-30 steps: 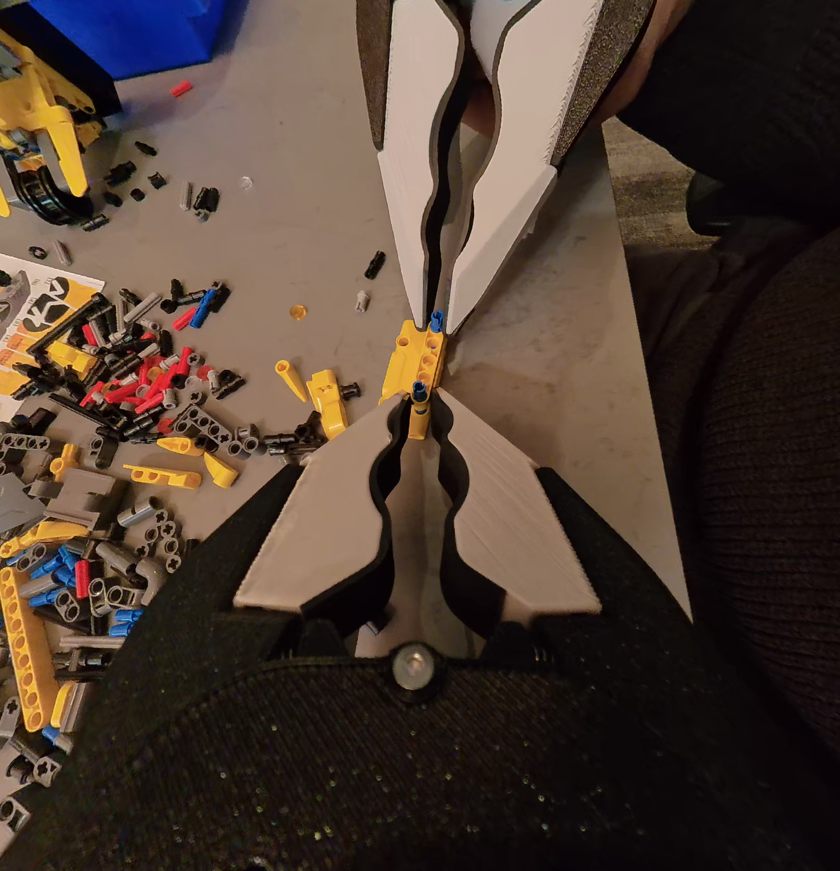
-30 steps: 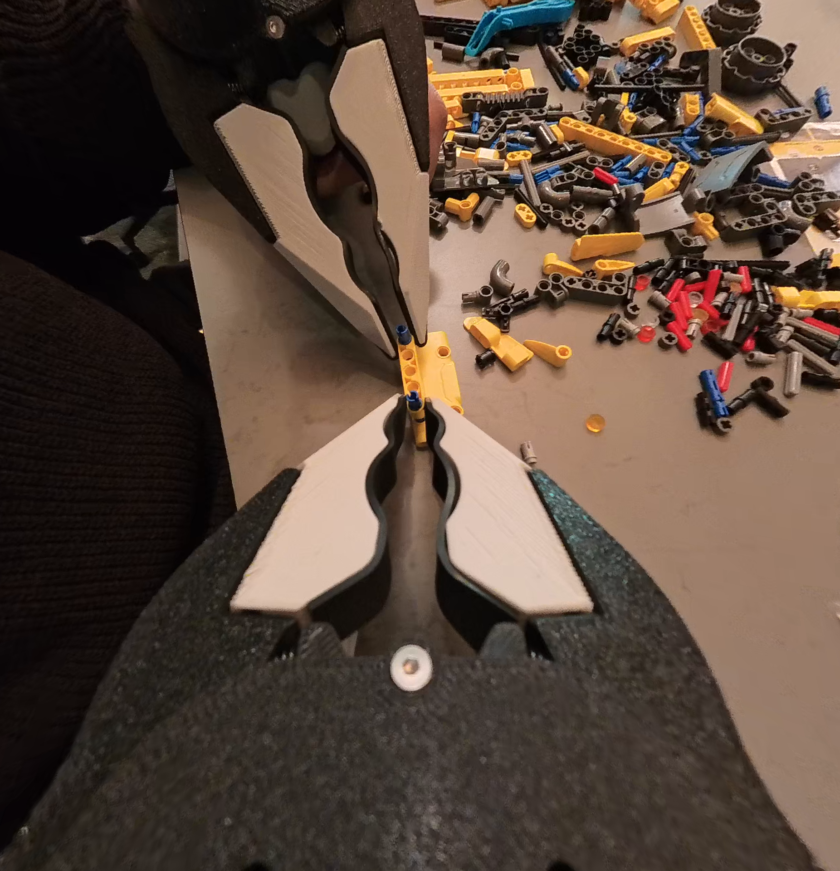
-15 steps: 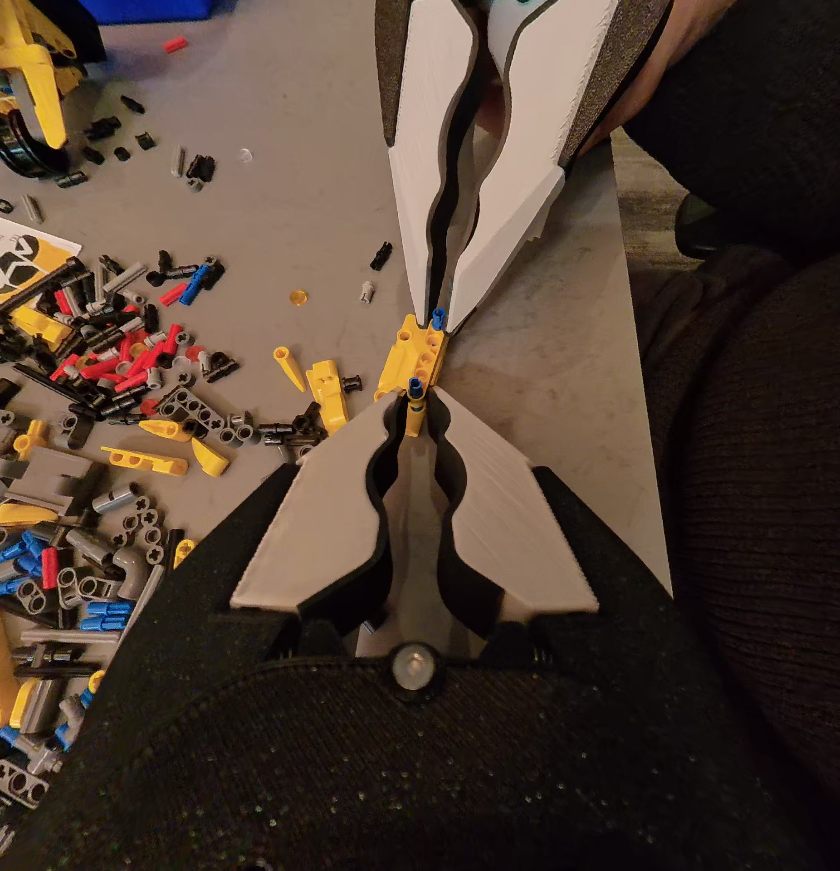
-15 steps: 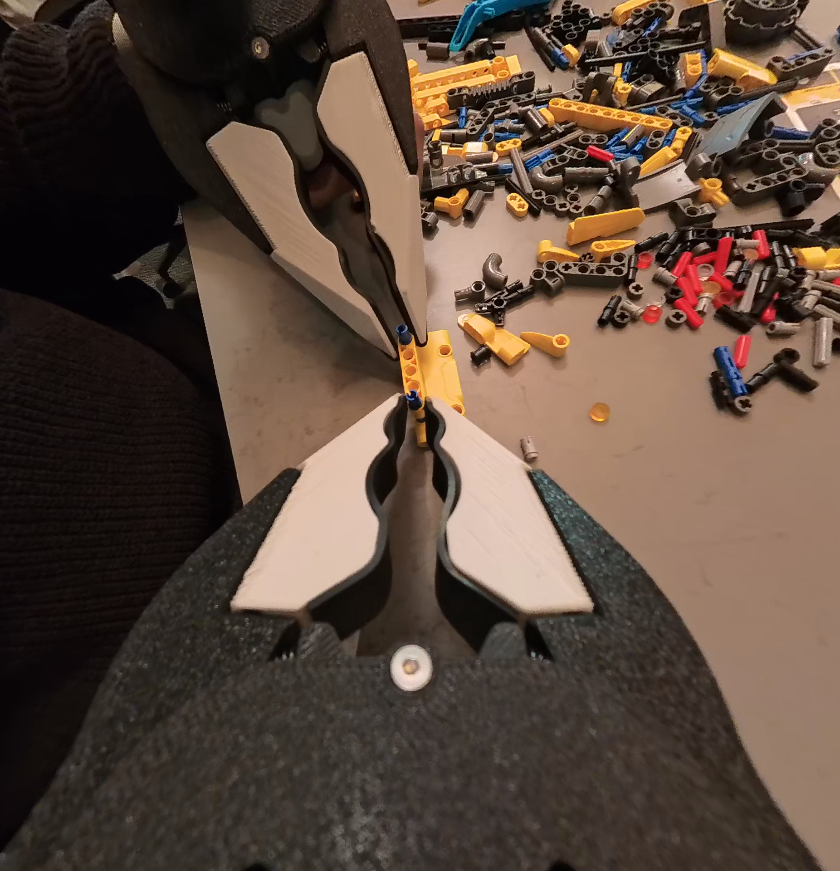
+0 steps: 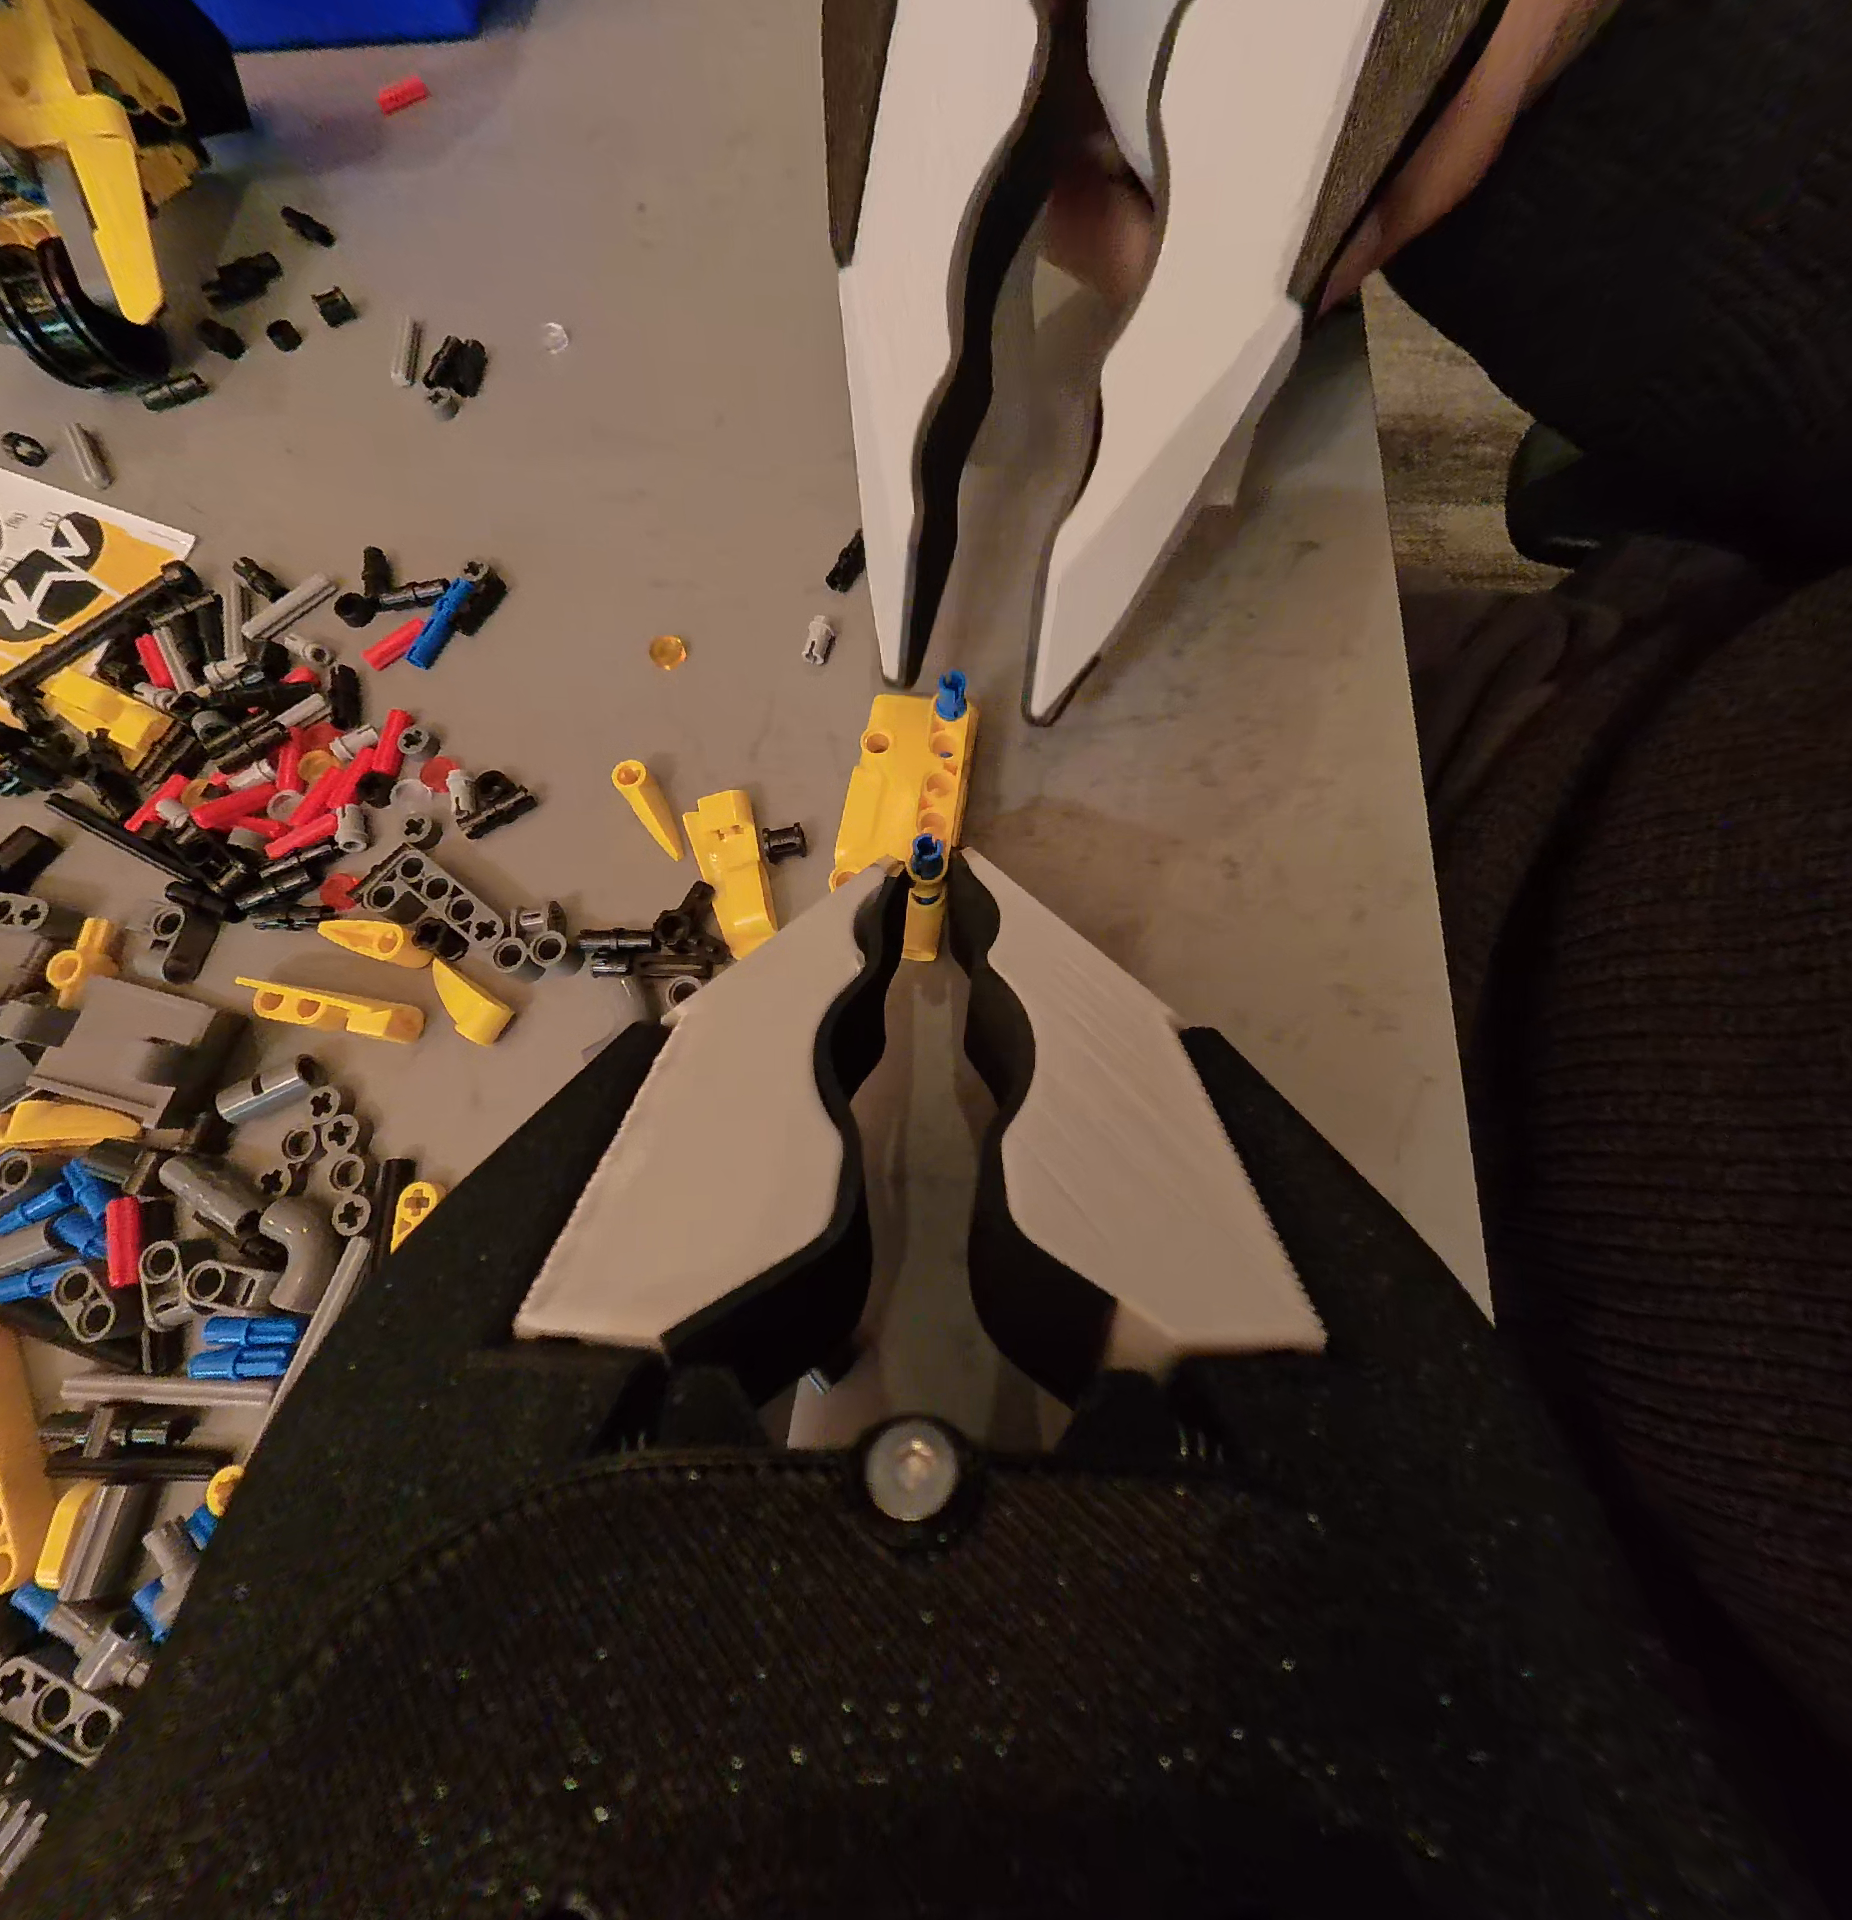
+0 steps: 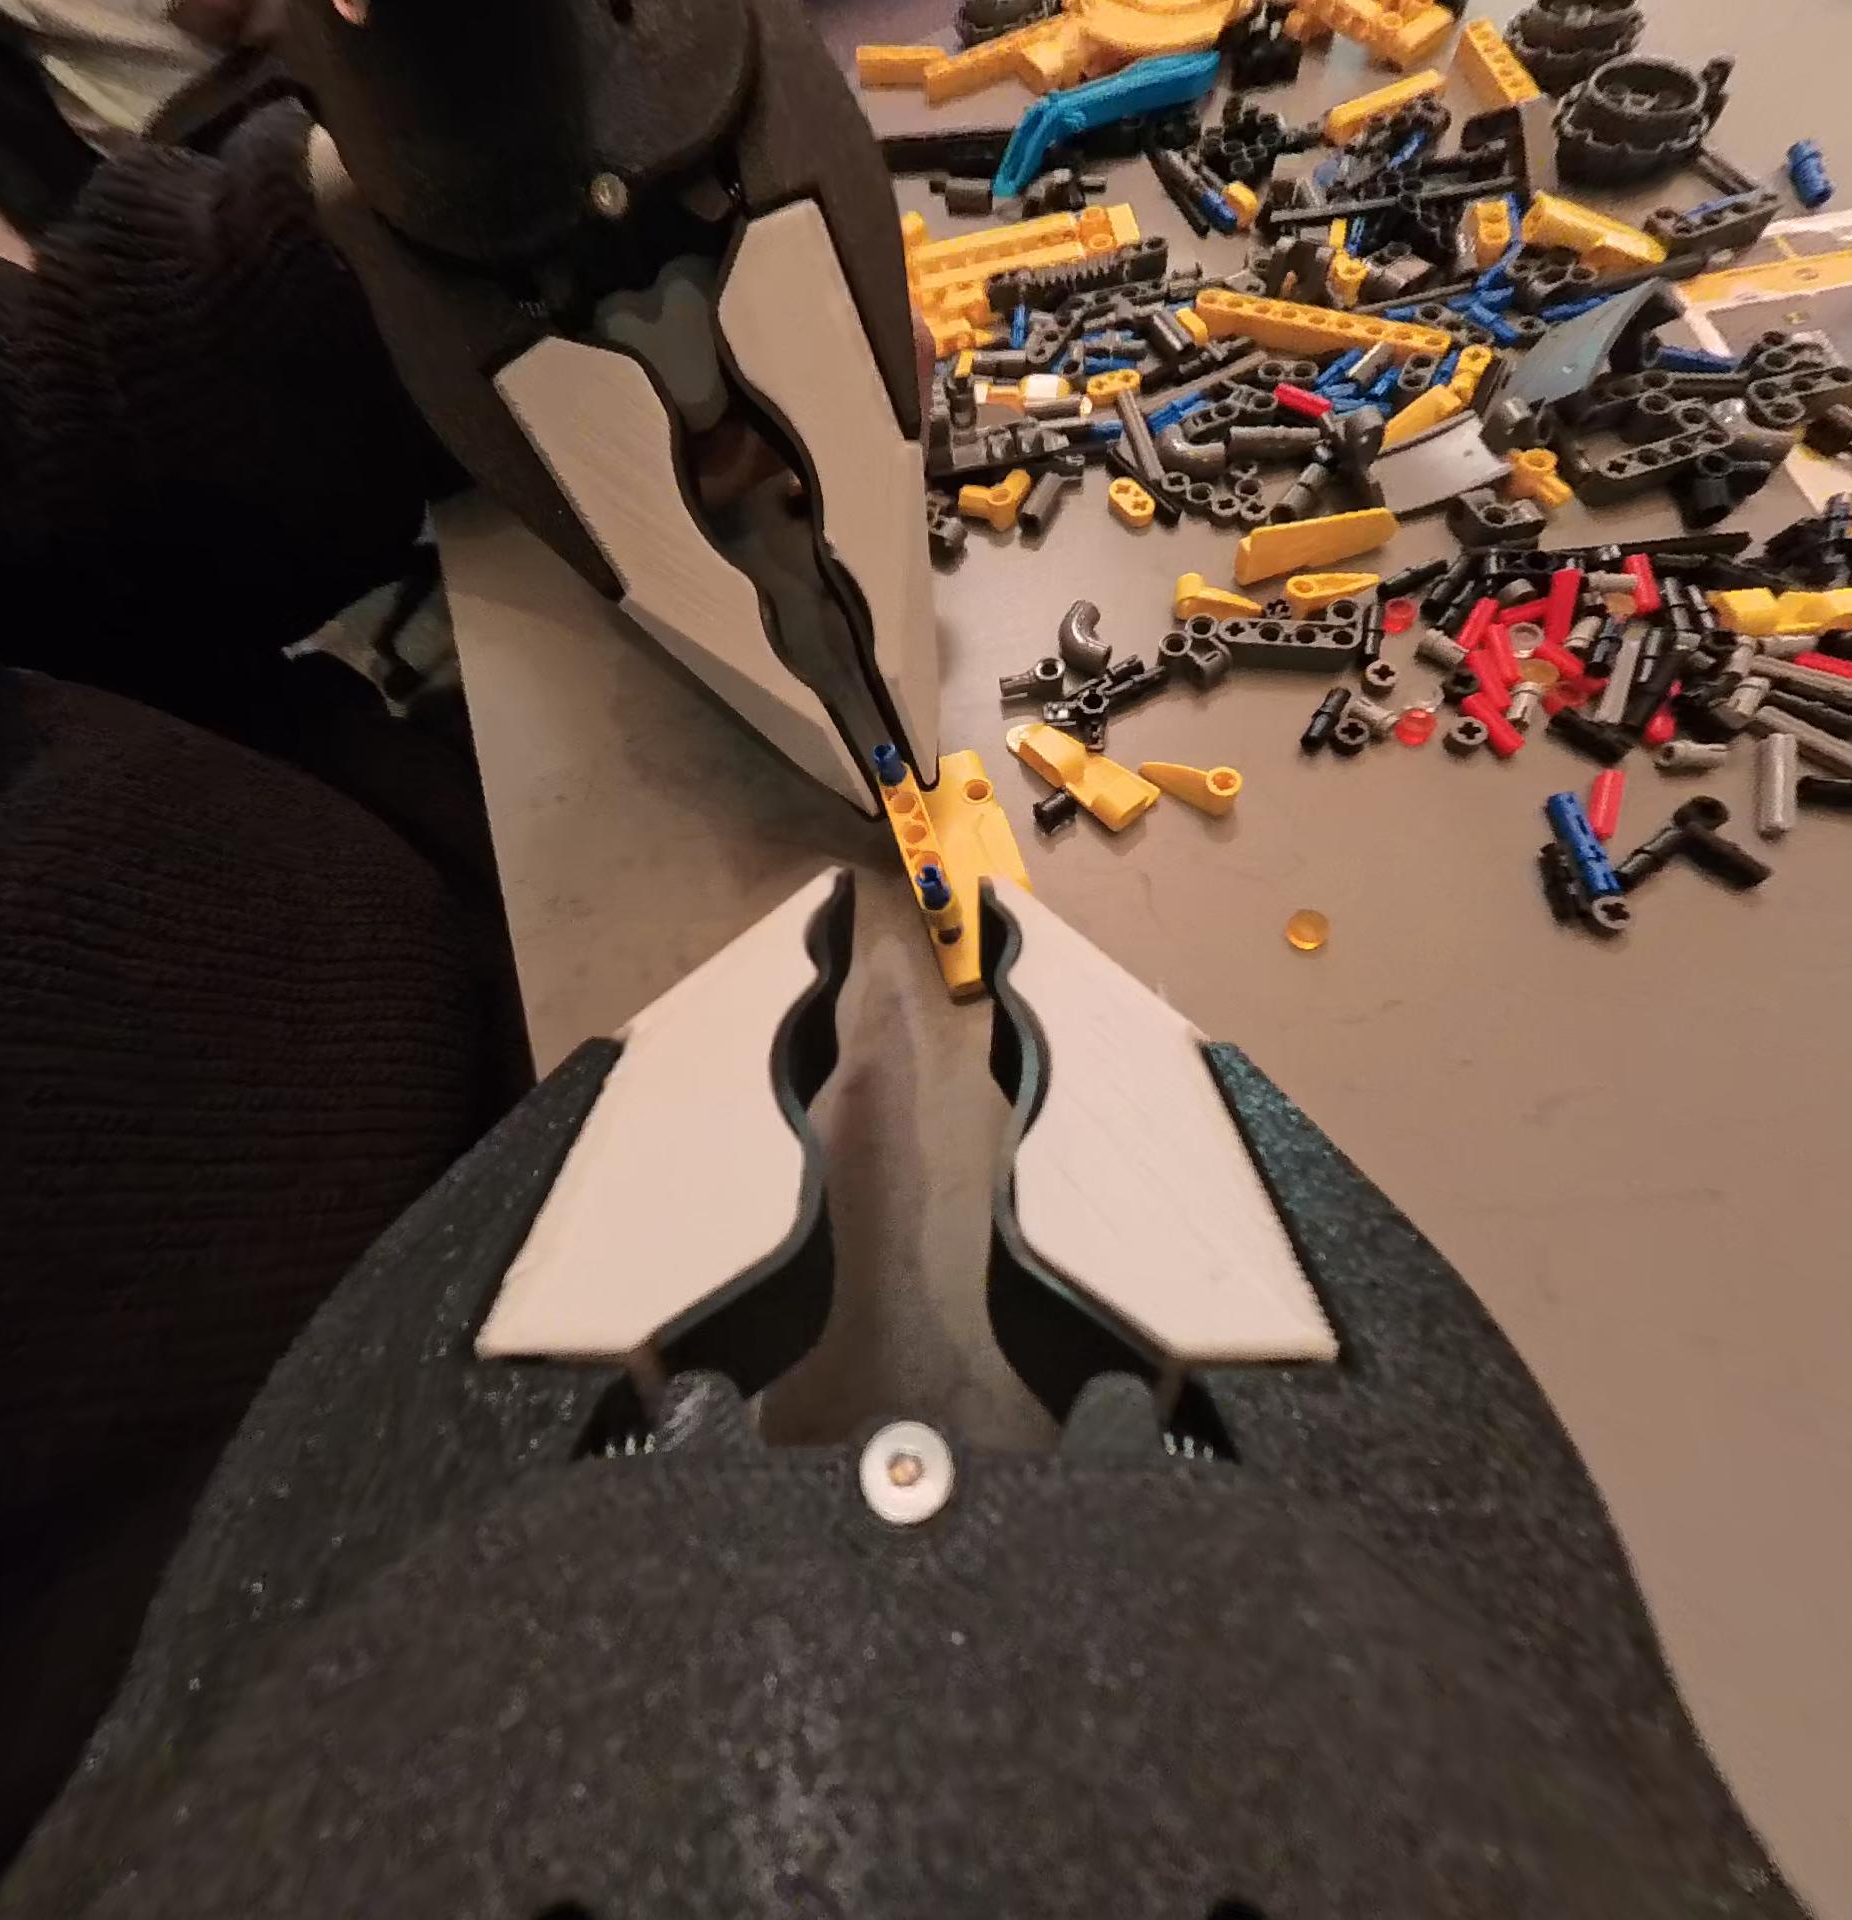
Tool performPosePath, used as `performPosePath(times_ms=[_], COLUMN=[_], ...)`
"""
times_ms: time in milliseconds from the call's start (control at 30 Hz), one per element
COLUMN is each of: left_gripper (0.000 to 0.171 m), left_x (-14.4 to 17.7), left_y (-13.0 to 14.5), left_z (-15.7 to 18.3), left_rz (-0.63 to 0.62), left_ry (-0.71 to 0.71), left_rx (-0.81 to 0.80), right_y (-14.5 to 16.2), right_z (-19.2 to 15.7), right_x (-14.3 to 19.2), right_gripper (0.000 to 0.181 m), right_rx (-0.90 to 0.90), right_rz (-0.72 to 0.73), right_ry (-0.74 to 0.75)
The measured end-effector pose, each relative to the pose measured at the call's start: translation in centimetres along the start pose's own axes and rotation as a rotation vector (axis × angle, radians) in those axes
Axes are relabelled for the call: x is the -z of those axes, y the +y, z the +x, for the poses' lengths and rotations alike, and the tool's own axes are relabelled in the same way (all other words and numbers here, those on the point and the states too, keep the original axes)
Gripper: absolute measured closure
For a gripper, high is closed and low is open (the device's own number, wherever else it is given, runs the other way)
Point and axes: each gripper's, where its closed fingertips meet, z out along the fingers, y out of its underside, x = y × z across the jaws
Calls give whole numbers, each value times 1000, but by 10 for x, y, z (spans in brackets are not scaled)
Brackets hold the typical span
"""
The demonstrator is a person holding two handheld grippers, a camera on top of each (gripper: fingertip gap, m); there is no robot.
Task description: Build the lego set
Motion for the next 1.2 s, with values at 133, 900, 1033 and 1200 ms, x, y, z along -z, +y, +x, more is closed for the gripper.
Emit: performPosePath(times_ms=[133, 900, 1033, 1200], left_gripper=[165, 165, 165, 165], left_x=[0, -1, -2, -2], left_y=[0, 0, 0, 0], left_z=[0, -1, -3, -3], left_rz=[0, -4, -6, -7], left_ry=[5, 23, 29, 36], left_rx=[5, 29, 47, 53], right_y=[-7, 2, 3, 4], right_z=[2, 4, 7, 7], right_x=[5, -3, -3, -3], right_gripper=[167, 177, 177, 177], right_rx=[4, 62, 77, 104], right_rz=[54, -372, -472, -541], right_ry=[10, 168, 194, 191])
